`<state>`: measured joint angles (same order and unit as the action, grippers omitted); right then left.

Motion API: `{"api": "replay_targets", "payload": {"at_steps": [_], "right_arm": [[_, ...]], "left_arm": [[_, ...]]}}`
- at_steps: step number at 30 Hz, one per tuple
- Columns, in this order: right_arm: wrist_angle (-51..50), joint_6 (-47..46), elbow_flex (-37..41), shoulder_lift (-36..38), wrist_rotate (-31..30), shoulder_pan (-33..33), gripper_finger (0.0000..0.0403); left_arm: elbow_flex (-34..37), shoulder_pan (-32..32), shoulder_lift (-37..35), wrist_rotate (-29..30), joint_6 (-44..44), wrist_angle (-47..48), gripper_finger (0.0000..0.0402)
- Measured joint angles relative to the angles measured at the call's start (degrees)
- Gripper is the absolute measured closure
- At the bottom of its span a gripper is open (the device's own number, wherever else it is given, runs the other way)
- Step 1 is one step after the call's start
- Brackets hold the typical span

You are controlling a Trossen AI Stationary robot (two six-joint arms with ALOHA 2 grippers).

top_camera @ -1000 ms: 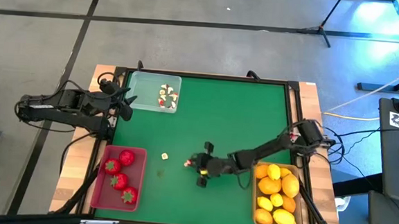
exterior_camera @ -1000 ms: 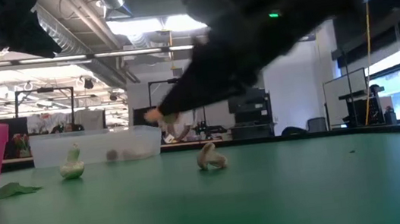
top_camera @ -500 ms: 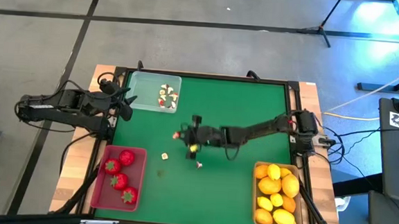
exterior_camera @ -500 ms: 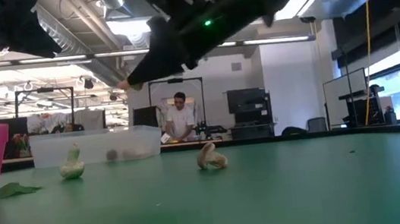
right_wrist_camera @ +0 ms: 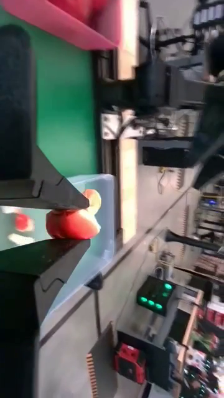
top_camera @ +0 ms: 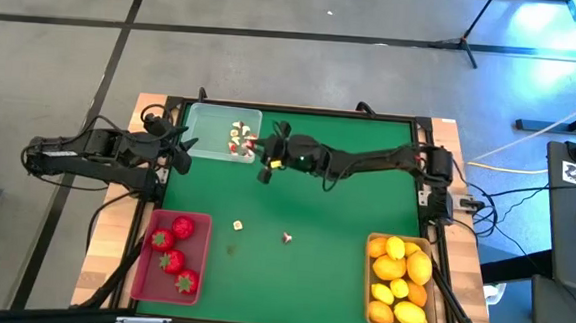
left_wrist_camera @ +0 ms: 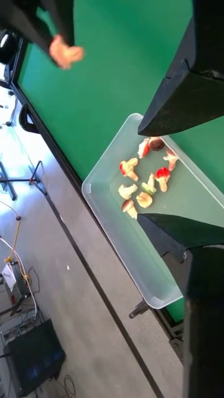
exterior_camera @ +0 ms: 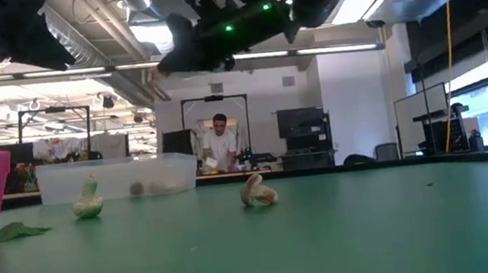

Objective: Sort produce into baskets
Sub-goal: Put the red mushroom into the transparent bin, then put the brown mushroom into the transparent bin

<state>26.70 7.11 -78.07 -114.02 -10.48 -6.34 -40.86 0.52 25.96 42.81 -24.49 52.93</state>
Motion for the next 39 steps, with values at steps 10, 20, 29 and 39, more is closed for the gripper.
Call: {"api": "replay_targets", "payload": {"at_steps": [10,20,29,39], "right_arm": [[0.7,-2.1,-11.4,-11.4,-1.2,-2.6,0.0331],[-1.4,-12.2,-14.2,-15.5,2.3,-7.8,0.0331],[-2.4,-14.3,-14.2,-17.4,4.7,-7.8,0.0326],[-3.3,-14.2,-14.2,-17.4,4.4,-8.0,0.0211]], "left_arm": [[0.0,0.0,0.0,0.0,0.0,0.0,0.0192],[0.0,0.0,0.0,0.1,0.2,0.0,0.0192],[0.0,0.0,0.0,0.0,0.2,0.0,0.0192],[0.0,0.0,0.0,0.0,0.2,0.0,0.0192]]}}
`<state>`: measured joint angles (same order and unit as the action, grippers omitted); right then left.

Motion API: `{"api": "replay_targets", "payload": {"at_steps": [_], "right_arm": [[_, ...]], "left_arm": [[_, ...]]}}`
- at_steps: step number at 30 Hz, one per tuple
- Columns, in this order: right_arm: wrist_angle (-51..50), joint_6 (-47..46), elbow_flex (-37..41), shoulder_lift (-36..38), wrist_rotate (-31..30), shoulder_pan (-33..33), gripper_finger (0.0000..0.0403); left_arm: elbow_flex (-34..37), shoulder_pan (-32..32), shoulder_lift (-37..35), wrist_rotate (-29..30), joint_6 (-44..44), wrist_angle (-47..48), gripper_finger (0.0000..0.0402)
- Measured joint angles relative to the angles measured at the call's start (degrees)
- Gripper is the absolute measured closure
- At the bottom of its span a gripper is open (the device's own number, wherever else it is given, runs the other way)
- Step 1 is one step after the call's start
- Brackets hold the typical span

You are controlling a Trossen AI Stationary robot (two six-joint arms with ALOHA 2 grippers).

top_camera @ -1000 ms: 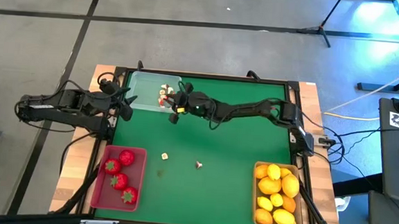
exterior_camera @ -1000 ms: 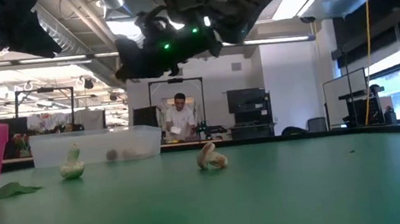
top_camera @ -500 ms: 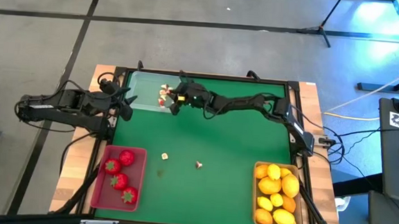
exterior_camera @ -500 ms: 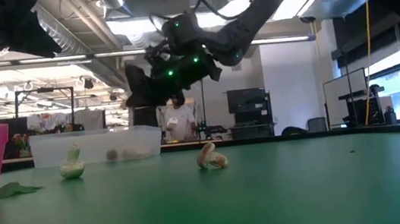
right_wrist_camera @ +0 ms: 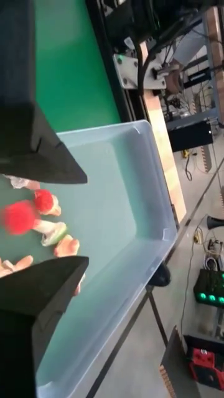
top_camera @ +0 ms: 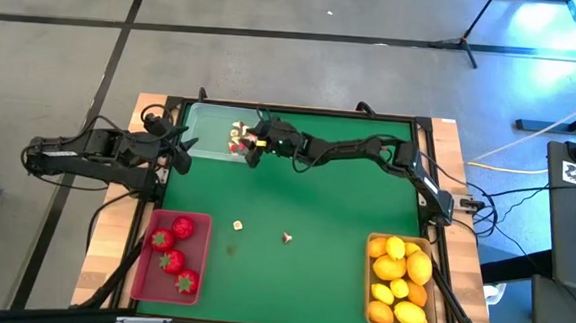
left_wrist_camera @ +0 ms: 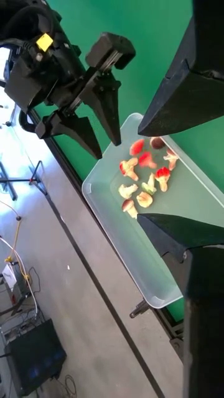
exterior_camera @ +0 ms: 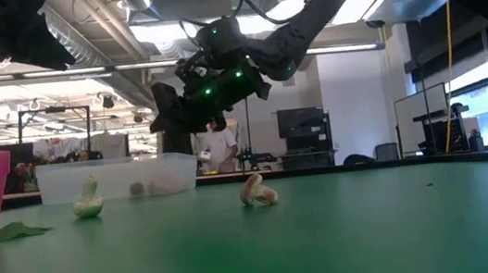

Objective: Sort produce into baskets
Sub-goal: Put the brown mushroom into the transparent bin

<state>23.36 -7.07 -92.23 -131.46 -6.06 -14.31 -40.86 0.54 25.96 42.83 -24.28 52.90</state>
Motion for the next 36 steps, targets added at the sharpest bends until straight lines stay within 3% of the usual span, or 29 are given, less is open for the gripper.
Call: {"api": "replay_targets", "payload": {"at_steps": [4,9,12,18,28,36], "right_arm": [[0.0,0.0,0.0,0.0,0.1,0.0,0.0186],[-0.5,1.2,0.1,2.1,10.5,0.8,0.0183],[-5.7,3.4,0.0,5.1,13.7,2.9,0.0183],[-24.4,10.4,0.0,9.3,12.7,8.9,0.0182],[-53.5,10.5,0.1,9.7,11.0,19.1,0.0179],[-64.3,8.4,0.1,9.6,9.7,25.2,0.0106]], "left_arm": [[0.0,0.0,0.0,0.0,0.0,0.0,0.0192],[0.0,0.0,0.0,0.0,0.0,0.0,0.0192],[0.0,0.0,0.0,0.0,0.0,0.0,0.0192],[0.0,0.0,0.0,0.0,0.0,0.0,0.0192],[0.0,0.0,0.0,0.0,0.0,0.0,0.0192],[0.0,0.0,0.0,0.0,0.0,0.0,0.0192]]}}
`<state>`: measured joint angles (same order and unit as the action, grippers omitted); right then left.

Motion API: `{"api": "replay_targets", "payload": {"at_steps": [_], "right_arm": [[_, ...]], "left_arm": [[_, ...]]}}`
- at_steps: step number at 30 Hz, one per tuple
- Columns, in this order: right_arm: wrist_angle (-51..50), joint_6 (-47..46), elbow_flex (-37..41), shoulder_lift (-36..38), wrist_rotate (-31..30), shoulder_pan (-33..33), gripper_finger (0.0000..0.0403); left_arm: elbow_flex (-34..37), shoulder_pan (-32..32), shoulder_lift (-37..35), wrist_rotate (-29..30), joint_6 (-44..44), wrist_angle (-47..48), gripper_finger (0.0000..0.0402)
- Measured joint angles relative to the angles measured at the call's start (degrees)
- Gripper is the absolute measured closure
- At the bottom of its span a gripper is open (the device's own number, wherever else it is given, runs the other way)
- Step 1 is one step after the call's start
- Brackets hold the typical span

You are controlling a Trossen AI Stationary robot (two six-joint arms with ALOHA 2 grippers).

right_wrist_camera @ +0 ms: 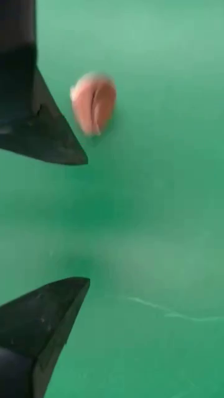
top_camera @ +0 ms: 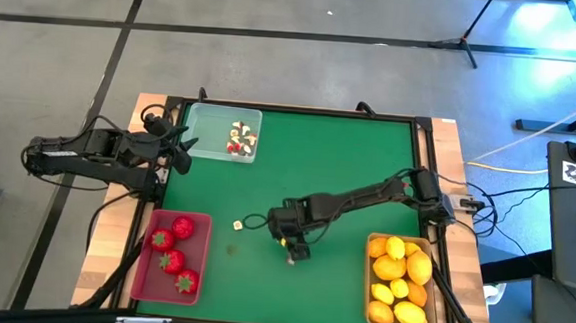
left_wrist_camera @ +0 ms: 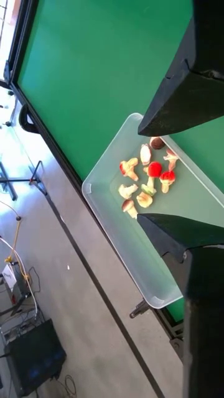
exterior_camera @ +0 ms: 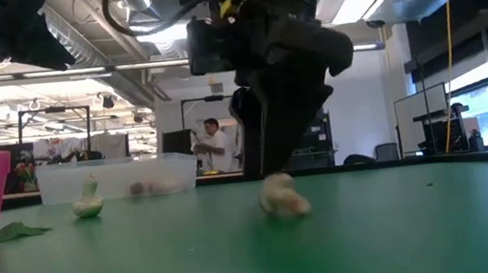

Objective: Sort produce into baskets
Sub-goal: Put the brown mushroom into the transparent bin

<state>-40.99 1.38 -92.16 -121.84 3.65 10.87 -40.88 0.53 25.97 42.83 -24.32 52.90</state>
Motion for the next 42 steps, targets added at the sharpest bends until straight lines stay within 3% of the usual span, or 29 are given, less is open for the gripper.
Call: {"api": "replay_targets", "payload": {"at_steps": [5,9,14,17,21,28,42], "right_arm": [[0.5,-3.2,0.0,0.0,-0.2,1.2,0.0057],[-0.5,-6.6,0.0,0.0,-0.4,1.0,0.0046],[-4.0,-11.8,-2.3,0.0,11.8,1.1,0.0045],[-3.1,-12.6,-2.4,0.0,14.5,3.8,0.0045],[-2.2,-12.9,-2.4,0.0,12.4,7.9,0.0045],[3.1,-14.6,-2.4,0.0,-1.1,11.6,0.0045],[5.3,-19.4,-1.8,-0.7,-1.1,13.6,0.0045]], "left_arm": [[0.0,0.0,0.0,0.0,0.0,0.0,0.0192],[0.0,0.0,0.0,0.0,0.0,0.0,0.0192],[0.0,0.0,0.0,0.0,0.0,0.0,0.0192],[0.0,0.0,0.0,0.0,0.0,0.0,0.0192],[0.0,0.0,0.0,0.0,0.0,0.0,0.0192],[0.0,0.0,0.0,0.0,-0.2,0.0,0.0192],[0.0,0.0,0.0,0.0,-0.2,0.0,0.0192]]}}
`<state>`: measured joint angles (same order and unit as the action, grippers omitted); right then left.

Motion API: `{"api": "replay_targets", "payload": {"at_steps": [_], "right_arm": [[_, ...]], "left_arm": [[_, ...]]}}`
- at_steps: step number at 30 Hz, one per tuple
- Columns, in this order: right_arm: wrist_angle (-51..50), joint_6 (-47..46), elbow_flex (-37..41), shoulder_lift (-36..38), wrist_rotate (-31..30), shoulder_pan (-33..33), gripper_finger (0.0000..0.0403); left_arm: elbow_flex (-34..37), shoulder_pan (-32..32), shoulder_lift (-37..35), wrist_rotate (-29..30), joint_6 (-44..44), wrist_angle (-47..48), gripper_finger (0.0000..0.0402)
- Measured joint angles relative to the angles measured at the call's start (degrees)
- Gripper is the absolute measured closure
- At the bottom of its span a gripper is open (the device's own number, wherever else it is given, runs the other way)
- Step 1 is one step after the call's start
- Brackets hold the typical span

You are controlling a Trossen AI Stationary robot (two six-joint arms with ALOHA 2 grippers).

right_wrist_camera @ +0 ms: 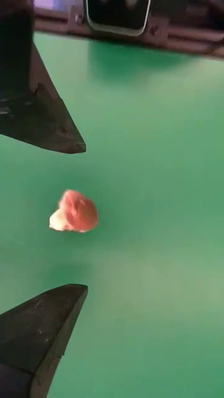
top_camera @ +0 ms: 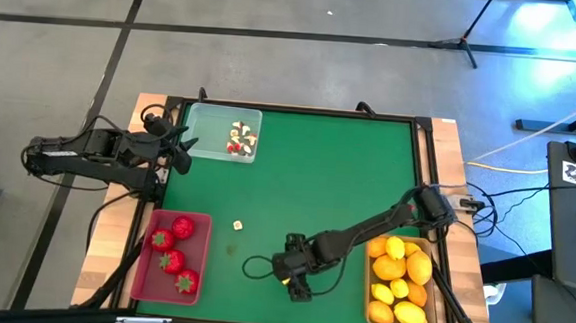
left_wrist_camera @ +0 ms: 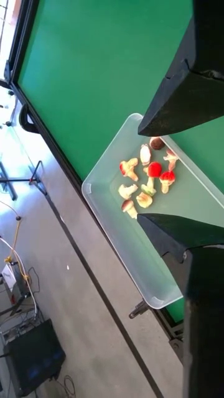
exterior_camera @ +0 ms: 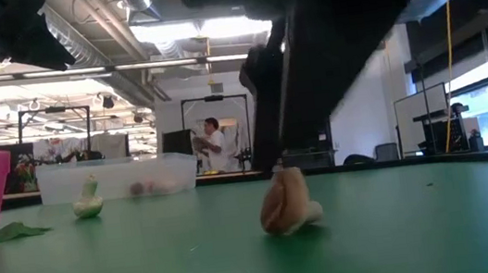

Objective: Sort produce into baskets
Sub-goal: Put the brown mushroom into the transparent bin

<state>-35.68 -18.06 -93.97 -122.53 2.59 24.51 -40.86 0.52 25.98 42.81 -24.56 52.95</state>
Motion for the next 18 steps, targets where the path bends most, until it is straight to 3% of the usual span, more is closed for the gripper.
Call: {"api": "replay_targets", "payload": {"at_steps": [10,18], "right_arm": [[6.0,-1.3,0.0,-4.1,1.6,0.8,0.0048],[2.8,-3.5,0.0,-4.0,1.6,1.1,0.0089]], "left_arm": [[0.0,0.0,0.0,0.0,0.0,0.0,0.0192],[0.0,0.0,0.0,0.0,0.0,0.0,0.0192]]}}
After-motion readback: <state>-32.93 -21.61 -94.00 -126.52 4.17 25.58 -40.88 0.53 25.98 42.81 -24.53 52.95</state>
